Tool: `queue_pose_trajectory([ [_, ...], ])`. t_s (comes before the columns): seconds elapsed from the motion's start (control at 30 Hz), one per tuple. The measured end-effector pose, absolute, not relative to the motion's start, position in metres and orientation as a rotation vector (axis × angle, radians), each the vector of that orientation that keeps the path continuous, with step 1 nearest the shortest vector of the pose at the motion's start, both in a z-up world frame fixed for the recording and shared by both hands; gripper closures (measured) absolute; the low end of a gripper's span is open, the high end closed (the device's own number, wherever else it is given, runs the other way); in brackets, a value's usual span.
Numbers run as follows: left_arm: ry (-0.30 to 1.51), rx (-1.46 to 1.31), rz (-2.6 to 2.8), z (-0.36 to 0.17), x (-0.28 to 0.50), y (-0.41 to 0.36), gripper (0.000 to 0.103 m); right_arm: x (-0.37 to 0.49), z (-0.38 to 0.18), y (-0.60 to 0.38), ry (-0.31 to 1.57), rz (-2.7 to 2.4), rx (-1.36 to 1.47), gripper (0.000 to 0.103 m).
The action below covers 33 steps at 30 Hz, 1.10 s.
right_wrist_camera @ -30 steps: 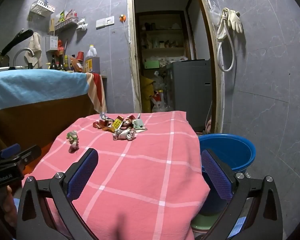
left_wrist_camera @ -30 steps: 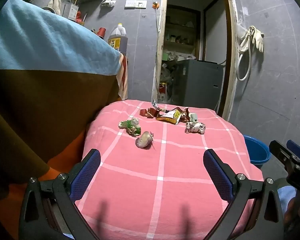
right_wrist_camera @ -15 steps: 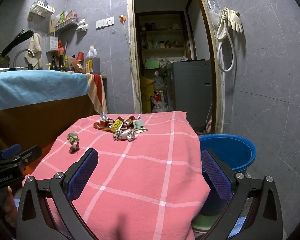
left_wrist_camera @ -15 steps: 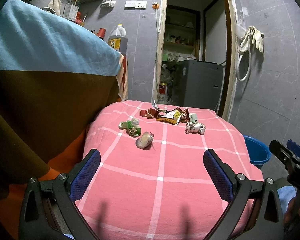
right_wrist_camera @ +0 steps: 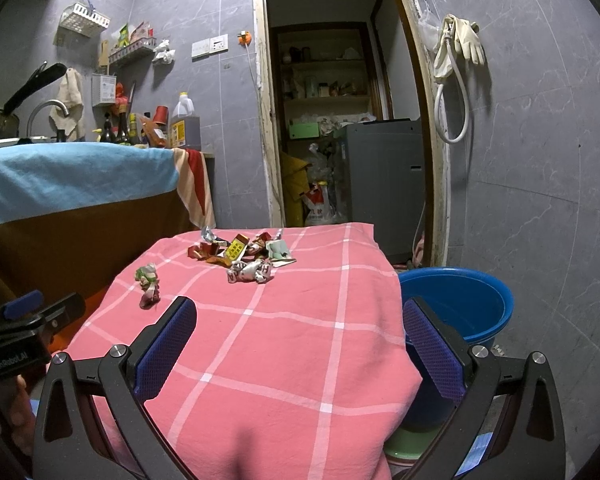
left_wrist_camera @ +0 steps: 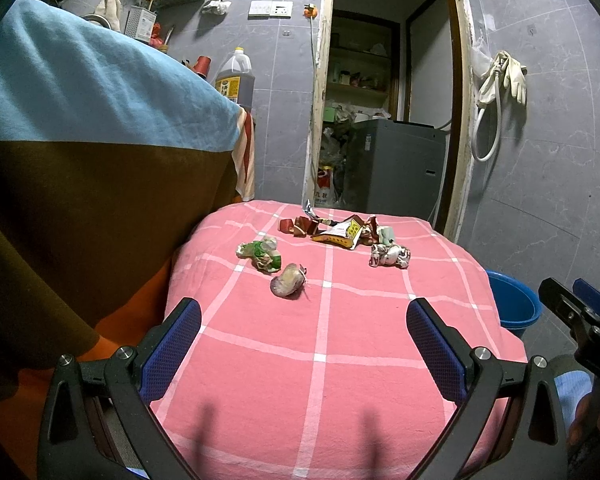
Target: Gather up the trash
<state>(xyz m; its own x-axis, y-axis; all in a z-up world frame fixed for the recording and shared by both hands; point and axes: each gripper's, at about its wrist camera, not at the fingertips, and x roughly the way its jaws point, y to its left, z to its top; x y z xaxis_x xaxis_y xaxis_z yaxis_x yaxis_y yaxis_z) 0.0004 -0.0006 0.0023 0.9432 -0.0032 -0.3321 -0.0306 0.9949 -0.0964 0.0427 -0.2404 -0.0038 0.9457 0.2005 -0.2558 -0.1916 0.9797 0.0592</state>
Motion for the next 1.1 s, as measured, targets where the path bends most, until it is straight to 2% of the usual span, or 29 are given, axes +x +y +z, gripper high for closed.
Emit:
queue_pose_trajectory([
  [1.1,0.336,-0.100,0.012,0.0034,-0.0008,-0.0015,0.002,0.0425,-0.0038,-0.2409,0.263,0.200,0.038,0.000],
])
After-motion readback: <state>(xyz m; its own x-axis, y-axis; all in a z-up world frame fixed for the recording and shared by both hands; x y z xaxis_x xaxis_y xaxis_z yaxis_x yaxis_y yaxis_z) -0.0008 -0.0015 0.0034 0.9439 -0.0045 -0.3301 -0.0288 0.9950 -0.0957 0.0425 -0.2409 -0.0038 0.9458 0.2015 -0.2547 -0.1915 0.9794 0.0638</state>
